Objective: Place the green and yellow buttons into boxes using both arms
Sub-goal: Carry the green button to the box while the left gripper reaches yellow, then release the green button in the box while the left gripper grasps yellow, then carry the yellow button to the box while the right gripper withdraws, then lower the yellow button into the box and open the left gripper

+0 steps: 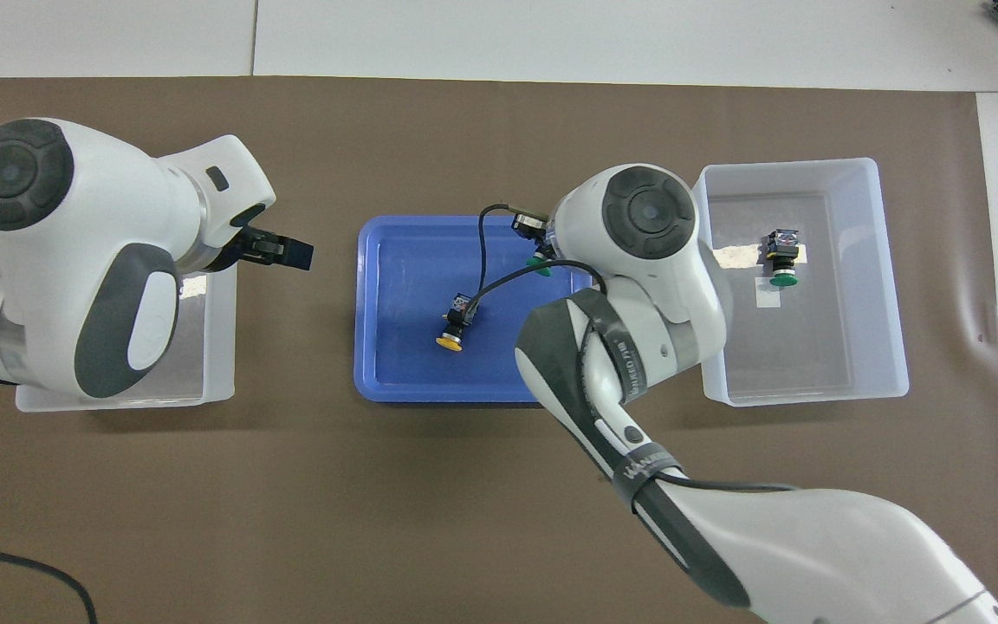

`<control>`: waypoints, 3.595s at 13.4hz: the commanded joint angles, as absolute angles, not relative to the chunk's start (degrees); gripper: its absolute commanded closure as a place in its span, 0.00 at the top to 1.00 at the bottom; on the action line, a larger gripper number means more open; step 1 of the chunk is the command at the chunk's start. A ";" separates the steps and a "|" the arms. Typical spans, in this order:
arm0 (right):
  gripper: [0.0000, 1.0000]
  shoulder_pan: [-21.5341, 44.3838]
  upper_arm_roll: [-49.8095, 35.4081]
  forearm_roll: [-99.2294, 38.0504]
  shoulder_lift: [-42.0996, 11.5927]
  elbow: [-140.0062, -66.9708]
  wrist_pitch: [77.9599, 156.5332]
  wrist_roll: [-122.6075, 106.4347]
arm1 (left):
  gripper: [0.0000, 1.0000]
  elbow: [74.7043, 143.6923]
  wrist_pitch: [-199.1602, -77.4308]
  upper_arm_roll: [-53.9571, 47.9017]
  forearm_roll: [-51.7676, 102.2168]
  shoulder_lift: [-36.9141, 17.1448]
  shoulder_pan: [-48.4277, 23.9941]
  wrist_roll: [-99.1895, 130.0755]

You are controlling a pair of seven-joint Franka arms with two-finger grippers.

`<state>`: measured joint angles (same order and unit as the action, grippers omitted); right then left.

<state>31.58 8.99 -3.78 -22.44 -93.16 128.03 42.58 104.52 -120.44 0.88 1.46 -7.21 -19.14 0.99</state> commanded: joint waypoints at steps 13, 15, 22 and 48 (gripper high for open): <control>0.00 7.56 8.09 -3.95 -7.03 -123.48 131.91 -16.00 | 1.00 114.60 -147.56 1.76 1.93 -18.46 -36.65 16.17; 0.00 7.30 8.09 -4.22 -8.61 -123.57 132.62 -15.56 | 1.00 115.13 -148.62 1.76 1.93 -19.42 -36.74 16.35; 0.13 8.96 8.00 -6.24 -10.72 -123.57 137.81 -10.03 | 0.00 112.87 -145.84 2.02 1.93 -19.69 -37.27 16.88; 1.00 4.04 8.35 0.53 3.96 -92.99 88.33 -0.26 | 0.00 121.89 -137.37 3.08 -1.59 -7.83 -4.48 5.19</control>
